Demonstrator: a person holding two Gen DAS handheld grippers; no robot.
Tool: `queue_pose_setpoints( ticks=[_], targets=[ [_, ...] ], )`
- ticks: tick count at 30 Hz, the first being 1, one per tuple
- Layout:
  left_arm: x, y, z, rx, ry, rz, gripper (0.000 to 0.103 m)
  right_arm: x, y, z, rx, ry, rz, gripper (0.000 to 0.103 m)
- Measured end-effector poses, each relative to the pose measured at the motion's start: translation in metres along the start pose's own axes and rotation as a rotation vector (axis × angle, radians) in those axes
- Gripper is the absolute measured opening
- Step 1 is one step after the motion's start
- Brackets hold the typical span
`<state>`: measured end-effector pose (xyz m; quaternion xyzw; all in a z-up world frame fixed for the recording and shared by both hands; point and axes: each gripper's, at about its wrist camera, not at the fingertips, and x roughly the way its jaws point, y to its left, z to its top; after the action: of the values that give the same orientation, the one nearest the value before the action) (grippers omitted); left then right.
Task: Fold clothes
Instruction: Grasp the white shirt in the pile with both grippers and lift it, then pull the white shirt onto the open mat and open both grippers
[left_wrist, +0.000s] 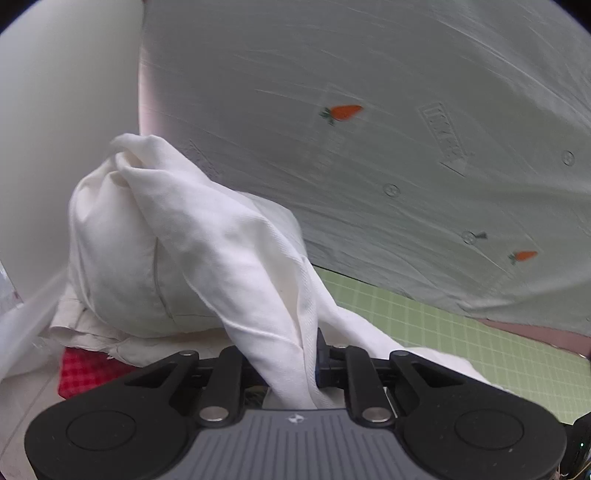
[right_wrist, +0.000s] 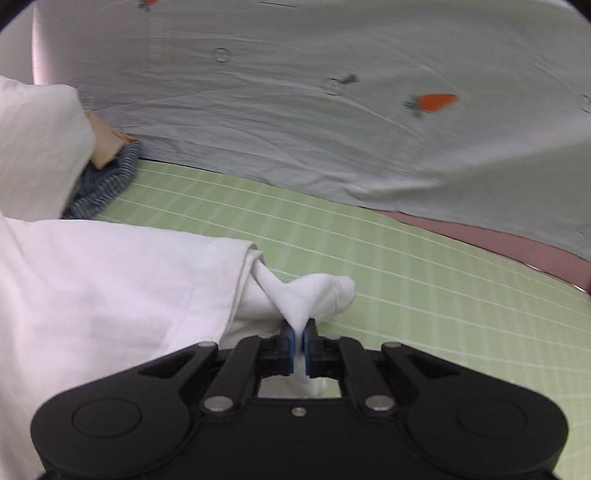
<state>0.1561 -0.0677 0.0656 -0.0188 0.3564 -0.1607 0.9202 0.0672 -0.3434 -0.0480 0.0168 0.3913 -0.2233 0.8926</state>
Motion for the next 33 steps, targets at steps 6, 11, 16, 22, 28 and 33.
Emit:
queue_pose_setpoints(
  ticks=[6, 11, 16, 22, 28, 33],
  targets=[
    [0.002, -0.088, -0.073, 0.037, 0.166, -0.171, 0.019, -0.038, -0.125, -0.069, 0.037, 0.041, -0.244, 0.004],
    [0.013, -0.130, -0.136, -0.051, 0.404, -0.320, 0.026, -0.056, -0.219, -0.119, 0.129, 0.123, -0.411, 0.005],
    [-0.004, -0.138, -0.163, -0.103, 0.424, -0.290, 0.031, -0.070, -0.265, -0.155, 0.220, 0.203, -0.362, 0.007],
    [-0.022, -0.119, -0.155, -0.136, 0.368, -0.157, 0.053, -0.076, -0.264, -0.172, 0.306, 0.212, -0.338, 0.034],
    [-0.044, -0.073, -0.158, -0.175, 0.296, 0.029, 0.076, -0.082, -0.252, -0.183, 0.362, 0.212, -0.354, 0.058],
    [-0.044, -0.030, -0.172, -0.313, 0.345, 0.033, 0.081, -0.098, -0.247, -0.200, 0.484, 0.196, -0.386, 0.081]
  ],
)
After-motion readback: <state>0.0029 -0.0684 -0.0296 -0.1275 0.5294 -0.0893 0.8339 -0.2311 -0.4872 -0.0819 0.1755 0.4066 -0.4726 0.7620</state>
